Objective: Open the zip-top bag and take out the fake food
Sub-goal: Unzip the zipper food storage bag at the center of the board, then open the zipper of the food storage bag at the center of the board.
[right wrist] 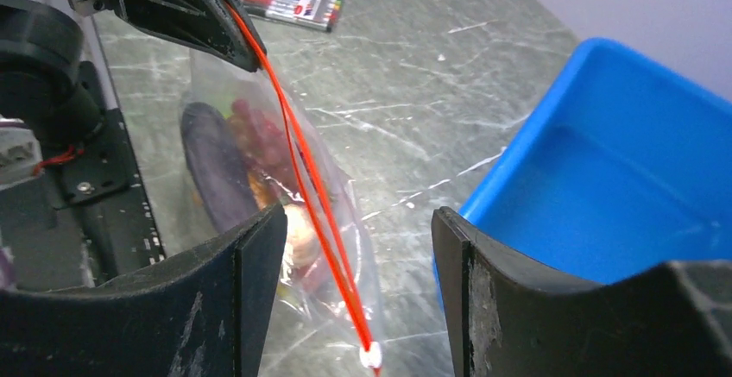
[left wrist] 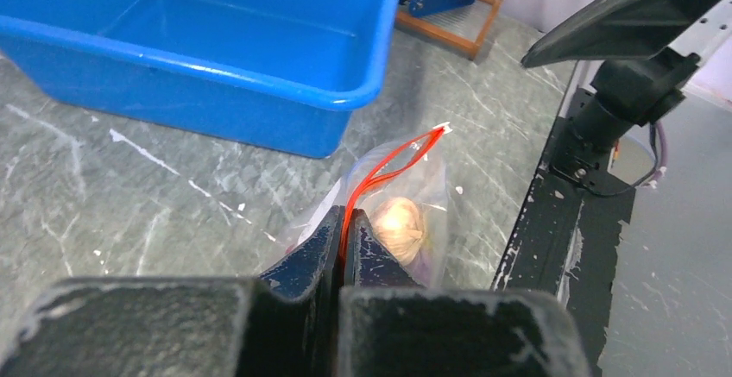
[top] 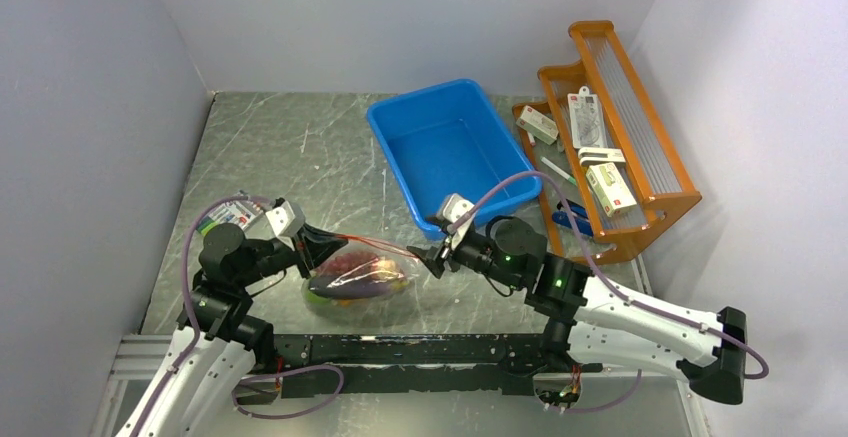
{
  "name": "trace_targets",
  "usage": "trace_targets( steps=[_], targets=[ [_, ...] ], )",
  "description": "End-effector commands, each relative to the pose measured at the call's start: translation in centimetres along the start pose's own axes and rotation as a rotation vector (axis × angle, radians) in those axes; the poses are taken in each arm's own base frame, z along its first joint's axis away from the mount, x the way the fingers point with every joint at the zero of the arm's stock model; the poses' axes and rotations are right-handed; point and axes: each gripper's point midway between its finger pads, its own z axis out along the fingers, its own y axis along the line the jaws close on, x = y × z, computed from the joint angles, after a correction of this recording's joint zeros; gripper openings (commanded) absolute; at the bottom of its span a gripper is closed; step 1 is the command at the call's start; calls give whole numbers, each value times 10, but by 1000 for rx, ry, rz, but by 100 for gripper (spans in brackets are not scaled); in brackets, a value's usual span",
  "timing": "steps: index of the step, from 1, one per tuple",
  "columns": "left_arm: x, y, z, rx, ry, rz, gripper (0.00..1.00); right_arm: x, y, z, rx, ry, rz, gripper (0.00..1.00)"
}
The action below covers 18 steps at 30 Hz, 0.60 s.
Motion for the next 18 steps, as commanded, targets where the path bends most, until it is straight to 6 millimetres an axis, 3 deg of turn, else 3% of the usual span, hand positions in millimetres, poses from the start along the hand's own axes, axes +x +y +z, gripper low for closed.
trace_targets(
  steps=[1,9,14,18],
  targets=[
    [-15,-17,-2,93,-51,64,7,-8,12,9,-36,-48,151,63],
    [-20,-19,-6,83,-73,81,7,30,31,25,-96,182,214,60],
    [-20,-20,-7,86,-77,91,7,52,34,35,-76,206,233,53],
    [-18,-21,-6,100,-64,83,7,50,33,44,-73,216,233,51]
  ],
)
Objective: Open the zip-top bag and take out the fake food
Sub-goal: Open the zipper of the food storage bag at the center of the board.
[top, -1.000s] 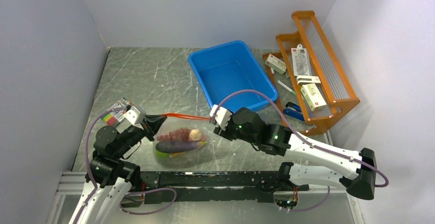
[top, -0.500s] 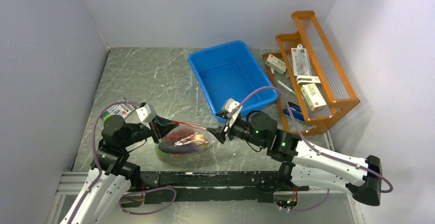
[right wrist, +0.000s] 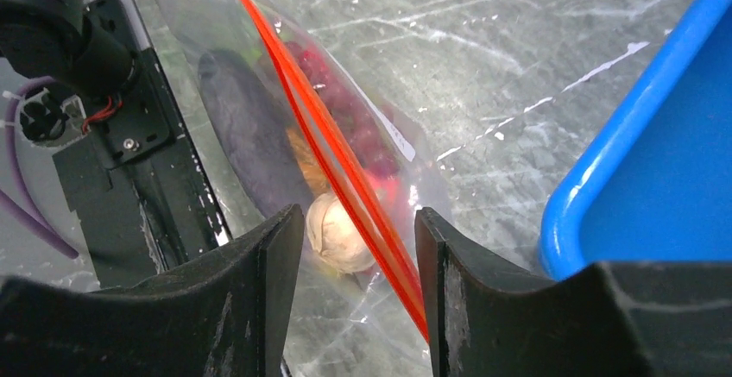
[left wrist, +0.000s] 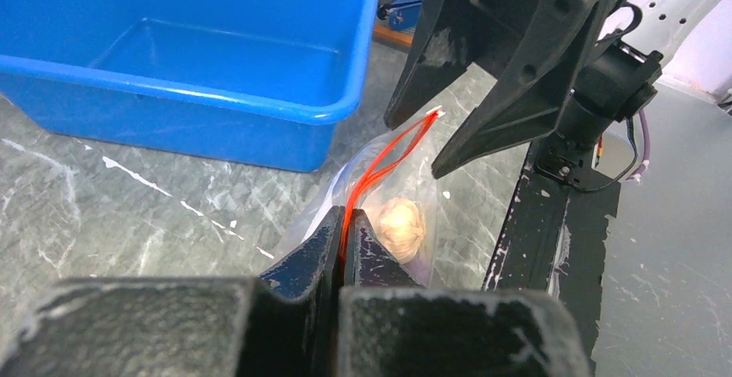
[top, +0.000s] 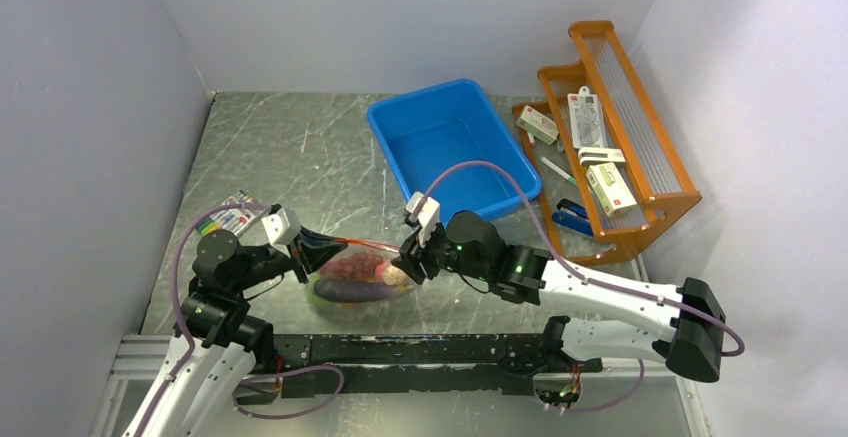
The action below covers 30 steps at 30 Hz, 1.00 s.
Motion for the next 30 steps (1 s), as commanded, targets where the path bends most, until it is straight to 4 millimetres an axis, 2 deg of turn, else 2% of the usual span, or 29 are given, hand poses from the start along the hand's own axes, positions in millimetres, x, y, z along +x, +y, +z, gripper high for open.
trace_targets(
  steps=[1,9,13,16,21,24,27,30],
  targets=[
    [-8,-5,1,40,-20,40,7,-11,-1,8,5,-15,13,51],
    [-5,-6,3,54,-7,31,7,-30,-9,12,64,-50,47,57],
    [-5,-7,3,63,-8,33,7,-26,-11,15,80,-64,70,57],
    [-6,-7,2,59,-12,36,7,-16,-20,18,134,-47,95,55],
    [-7,-6,1,46,-17,40,7,-3,-30,23,187,-4,83,46],
    [-6,-6,2,48,-14,38,7,2,-25,27,166,26,79,42],
    [-6,-5,2,46,-9,34,7,6,-19,32,128,54,73,33],
    [-6,-3,2,38,-7,30,12,5,-9,36,73,62,81,22]
  ],
)
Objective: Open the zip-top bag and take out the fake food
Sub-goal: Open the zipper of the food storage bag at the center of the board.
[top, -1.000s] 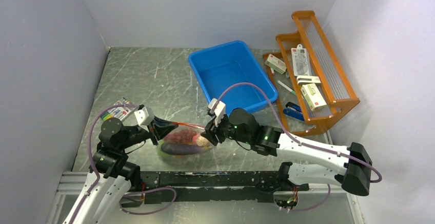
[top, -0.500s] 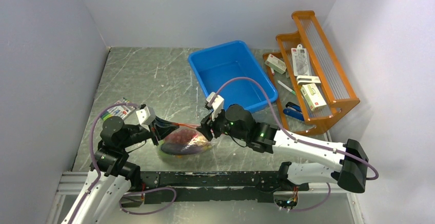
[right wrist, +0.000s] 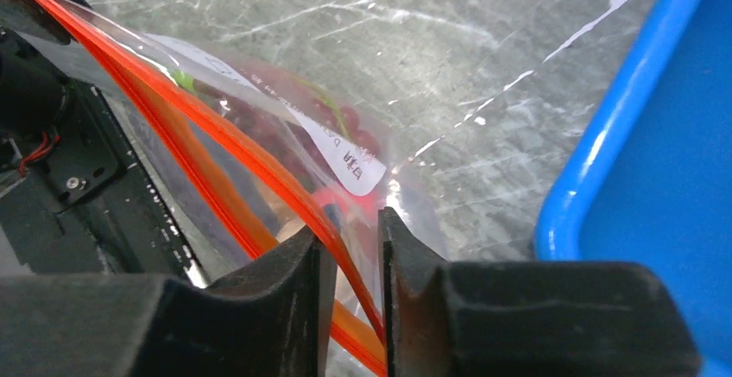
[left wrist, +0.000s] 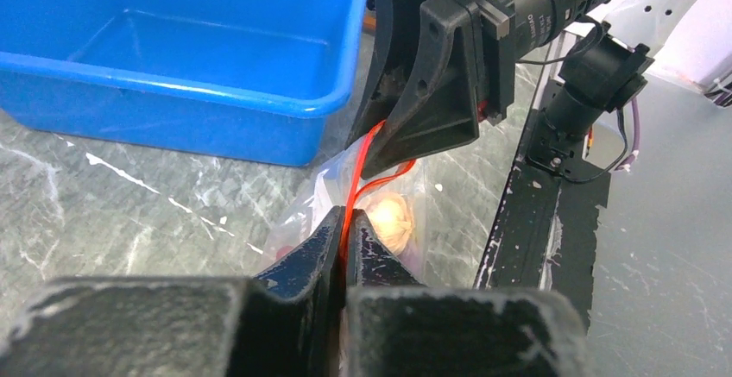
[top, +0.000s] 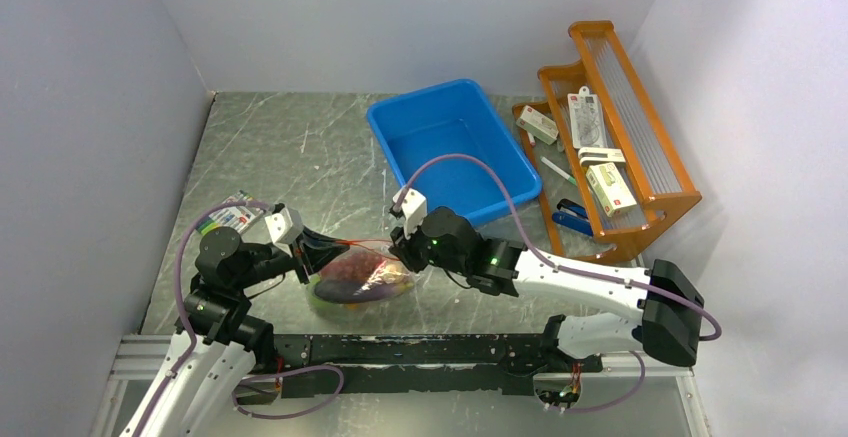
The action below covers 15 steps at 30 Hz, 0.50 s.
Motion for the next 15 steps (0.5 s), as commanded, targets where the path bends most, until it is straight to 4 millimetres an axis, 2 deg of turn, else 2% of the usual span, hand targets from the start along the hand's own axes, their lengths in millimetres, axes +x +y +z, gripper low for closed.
trace_targets(
  steps=[1,4,6,7,8,12,15],
  targets=[
    [-10,1,0,0,-23,38,16,-11,16,1,-81,-6,13,18],
    [-15,5,-2,-41,-24,48,30,-12,24,1,-131,-8,11,13],
    [-23,15,-7,-131,-38,28,43,-13,26,0,-137,-15,39,2],
    [-26,25,-11,-203,-49,3,56,-13,26,0,-132,-17,61,0],
    [-30,33,-16,-274,-64,-27,96,-14,26,0,-125,-22,90,0],
    [-41,66,-42,-561,-118,-171,96,-11,30,2,-133,-35,175,0],
    [-44,85,-68,-800,-181,-412,96,-6,27,5,-106,-20,226,0]
  ],
)
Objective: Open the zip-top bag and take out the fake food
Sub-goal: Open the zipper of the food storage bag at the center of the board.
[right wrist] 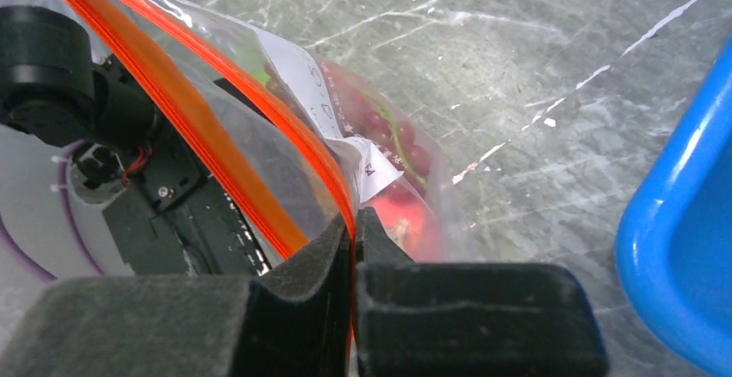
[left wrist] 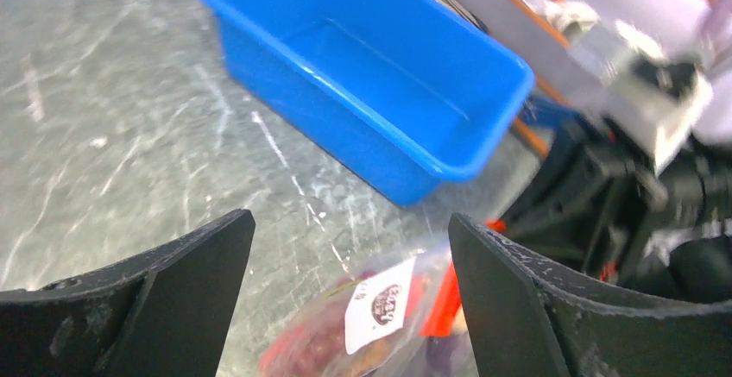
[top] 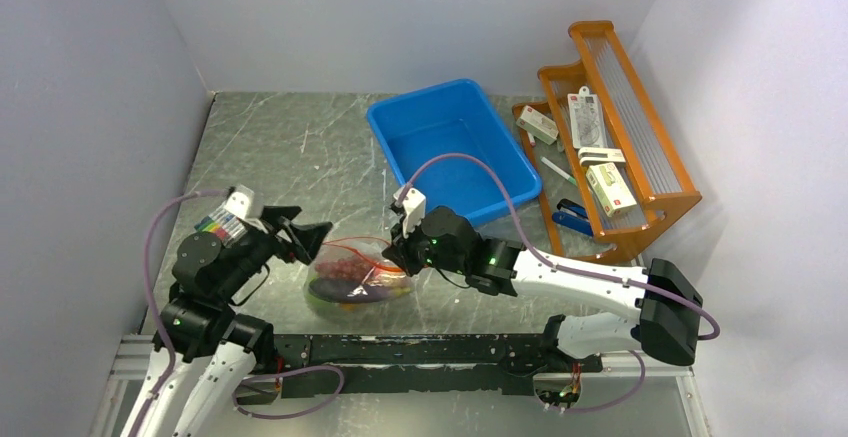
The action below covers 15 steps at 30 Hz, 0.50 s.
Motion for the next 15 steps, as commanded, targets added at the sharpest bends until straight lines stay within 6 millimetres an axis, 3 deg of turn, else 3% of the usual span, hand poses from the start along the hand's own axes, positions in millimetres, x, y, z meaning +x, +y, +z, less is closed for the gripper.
trace_targets(
  steps=[1,7,12,15],
  targets=[
    [-14,45,-21,-391,-38,-332,96,-6,1,4,13,-32,114,0],
    [-5,-18,-15,-145,182,-559,96,-7,-3,6,48,-44,163,0],
    [10,-61,-21,123,197,-722,96,-5,-7,6,65,-42,145,0],
    [38,-47,-34,11,246,-736,96,-7,-15,7,108,-43,131,0]
  ],
)
